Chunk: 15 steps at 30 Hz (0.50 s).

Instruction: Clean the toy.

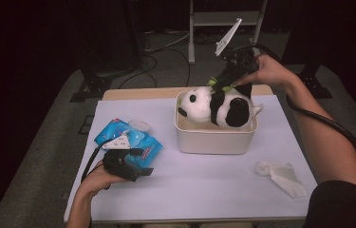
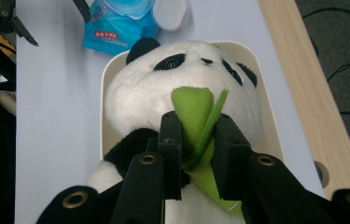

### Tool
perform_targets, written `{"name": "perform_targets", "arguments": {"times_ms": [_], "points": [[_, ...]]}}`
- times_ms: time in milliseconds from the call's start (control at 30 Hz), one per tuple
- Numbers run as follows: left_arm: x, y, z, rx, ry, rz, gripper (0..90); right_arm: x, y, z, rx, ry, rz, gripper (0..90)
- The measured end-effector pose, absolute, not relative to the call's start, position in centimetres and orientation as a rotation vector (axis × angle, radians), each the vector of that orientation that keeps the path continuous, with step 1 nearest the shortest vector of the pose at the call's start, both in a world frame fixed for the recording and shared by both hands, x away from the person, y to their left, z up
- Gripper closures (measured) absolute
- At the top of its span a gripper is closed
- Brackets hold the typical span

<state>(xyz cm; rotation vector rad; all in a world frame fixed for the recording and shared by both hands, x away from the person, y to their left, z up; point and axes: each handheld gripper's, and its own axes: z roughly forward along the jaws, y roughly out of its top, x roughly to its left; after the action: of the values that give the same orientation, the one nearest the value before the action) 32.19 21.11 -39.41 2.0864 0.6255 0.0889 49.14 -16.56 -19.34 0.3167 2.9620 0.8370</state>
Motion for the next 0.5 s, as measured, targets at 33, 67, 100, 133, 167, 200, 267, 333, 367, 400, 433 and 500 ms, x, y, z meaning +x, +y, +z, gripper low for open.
{"name": "perform_targets", "arguments": {"times_ms": [33, 67, 100, 133, 167, 200, 267, 333, 367, 400, 433, 500], "points": [[32.2, 21.1, -39.4, 2.088, 0.623, 0.088, 10.7, 49.3, -16.6, -19.7, 0.322, 2.964, 0.832, 74.6], [32.2, 21.1, -39.4, 2.087, 0.621, 0.086, 10.7, 49.4, -16.6, -19.9, 0.325, 2.967, 0.832, 74.6], [32.2, 21.0, -39.4, 2.088, 0.620, 0.087, 10.7, 49.6, -16.6, -20.3, 0.334, 2.975, 0.835, 74.6], [32.2, 21.0, -39.4, 2.087, 0.622, 0.086, 10.7, 49.6, -16.5, -20.5, 0.333, 2.978, 0.835, 74.5], [32.2, 21.0, -39.5, 2.089, 0.622, 0.084, 10.7, 49.8, -16.5, -20.8, 0.337, 2.982, 0.836, 74.5], [32.2, 21.0, -39.5, 2.090, 0.624, 0.081, 10.7, 49.8, -16.5, -21.0, 0.339, 2.986, 0.836, 74.5], [32.3, 21.0, -39.5, 2.090, 0.627, 0.081, 10.7, 50.0, -16.4, -21.6, 0.343, 2.994, 0.831, 74.5], [32.3, 20.9, -39.5, 2.091, 0.625, 0.082, 10.7, 50.0, -16.2, -22.1, 0.336, 3.001, 0.824, 74.4], [32.3, 20.9, -39.5, 2.091, 0.624, 0.083, 10.7, 50.0, -16.2, -22.4, 0.335, 3.003, 0.830, 74.4], [32.2, 20.9, -39.5, 2.091, 0.623, 0.084, 10.7, 50.0, -16.1, -22.6, 0.329, 3.005, 0.836, 74.4], [32.2, 20.9, -39.5, 2.092, 0.623, 0.083, 10.7, 50.0, -16.1, -22.8, 0.333, 3.003, 0.834, 74.4], [32.2, 20.9, -39.5, 2.094, 0.624, 0.082, 10.7, 50.1, -15.9, -23.4, 0.340, 3.017, 0.836, 74.3]]}}
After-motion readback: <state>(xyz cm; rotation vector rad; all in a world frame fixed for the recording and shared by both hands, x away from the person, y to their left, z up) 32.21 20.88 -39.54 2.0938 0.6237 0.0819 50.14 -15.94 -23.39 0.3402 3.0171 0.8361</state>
